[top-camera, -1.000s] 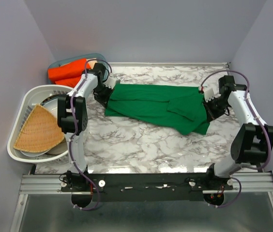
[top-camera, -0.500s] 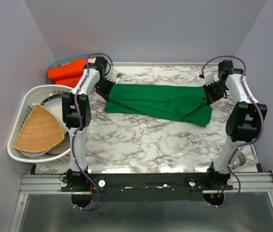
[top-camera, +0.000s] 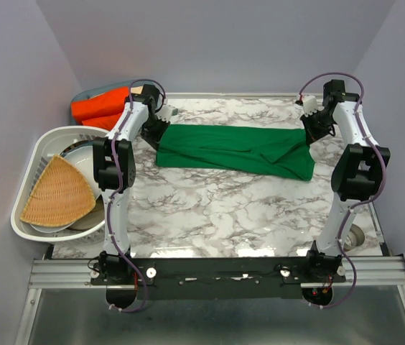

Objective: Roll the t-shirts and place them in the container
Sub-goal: Fold the T-shirt at the center of the board.

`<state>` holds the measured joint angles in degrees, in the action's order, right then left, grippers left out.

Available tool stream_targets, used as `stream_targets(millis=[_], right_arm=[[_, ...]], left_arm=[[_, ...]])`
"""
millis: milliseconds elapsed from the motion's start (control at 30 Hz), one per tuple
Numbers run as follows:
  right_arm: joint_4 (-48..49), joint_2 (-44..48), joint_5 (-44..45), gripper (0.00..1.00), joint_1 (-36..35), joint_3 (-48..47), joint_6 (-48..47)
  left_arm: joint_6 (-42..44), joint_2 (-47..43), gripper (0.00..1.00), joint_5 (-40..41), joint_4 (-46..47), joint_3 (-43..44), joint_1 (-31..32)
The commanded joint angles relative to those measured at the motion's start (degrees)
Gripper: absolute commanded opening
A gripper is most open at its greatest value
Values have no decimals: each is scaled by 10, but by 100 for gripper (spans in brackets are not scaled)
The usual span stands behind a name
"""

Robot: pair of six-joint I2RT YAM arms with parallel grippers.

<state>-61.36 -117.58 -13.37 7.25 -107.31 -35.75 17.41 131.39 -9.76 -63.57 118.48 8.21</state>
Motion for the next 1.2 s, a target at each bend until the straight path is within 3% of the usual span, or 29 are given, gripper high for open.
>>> stream_targets(millis=[0,1000,1067,1167], right_arm=[[1,-35,-16,1,0,-29,5],[49,-112,30,1,-29,-143,14],[45,-122,31,0,-30,-150,14],[48,-128,33,0,-36,-150,16]], left_arm=[[-2,-13,0,32,-6,-12,-5],[-12,24,2,48,6,38,7],[-13,27,4,52,6,43,8],[-19,30,14,68,13,47,10]])
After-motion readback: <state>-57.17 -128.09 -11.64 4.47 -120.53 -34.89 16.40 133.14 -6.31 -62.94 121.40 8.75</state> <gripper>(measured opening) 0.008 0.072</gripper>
